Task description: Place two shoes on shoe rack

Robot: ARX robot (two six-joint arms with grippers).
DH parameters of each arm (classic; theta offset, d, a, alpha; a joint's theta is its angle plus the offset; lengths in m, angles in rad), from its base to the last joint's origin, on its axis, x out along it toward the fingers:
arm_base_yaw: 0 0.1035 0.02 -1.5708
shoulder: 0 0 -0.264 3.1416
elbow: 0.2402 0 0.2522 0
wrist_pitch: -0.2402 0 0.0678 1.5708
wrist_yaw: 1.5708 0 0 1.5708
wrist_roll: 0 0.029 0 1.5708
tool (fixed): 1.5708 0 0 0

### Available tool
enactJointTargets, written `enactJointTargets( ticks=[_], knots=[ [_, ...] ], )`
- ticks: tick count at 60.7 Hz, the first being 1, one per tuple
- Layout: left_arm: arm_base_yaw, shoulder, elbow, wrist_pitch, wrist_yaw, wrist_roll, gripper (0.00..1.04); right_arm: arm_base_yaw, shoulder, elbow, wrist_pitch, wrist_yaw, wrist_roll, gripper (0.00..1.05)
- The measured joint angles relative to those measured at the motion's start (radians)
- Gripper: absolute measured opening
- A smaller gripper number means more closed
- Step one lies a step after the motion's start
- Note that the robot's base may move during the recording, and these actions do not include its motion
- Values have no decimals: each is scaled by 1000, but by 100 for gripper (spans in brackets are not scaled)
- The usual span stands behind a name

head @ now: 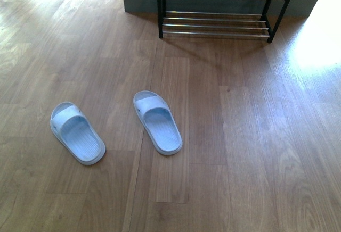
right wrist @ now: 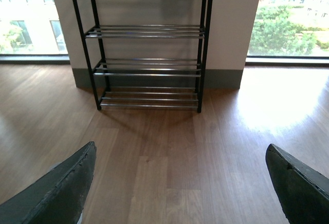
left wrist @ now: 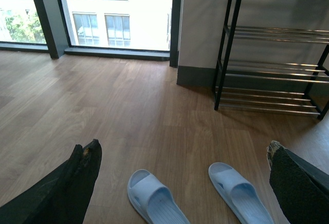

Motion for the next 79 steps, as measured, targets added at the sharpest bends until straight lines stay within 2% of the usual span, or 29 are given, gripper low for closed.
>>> enactJointTargets(
  ticks=[77, 79],
  knots=[
    [0, 0, 0, 0, -2, 0, 95, 0, 1, 0, -1, -3, 0, 96],
    [0, 0, 0, 0, -1, 0, 95, -13, 13, 3, -11, -58, -20, 96]
  ],
)
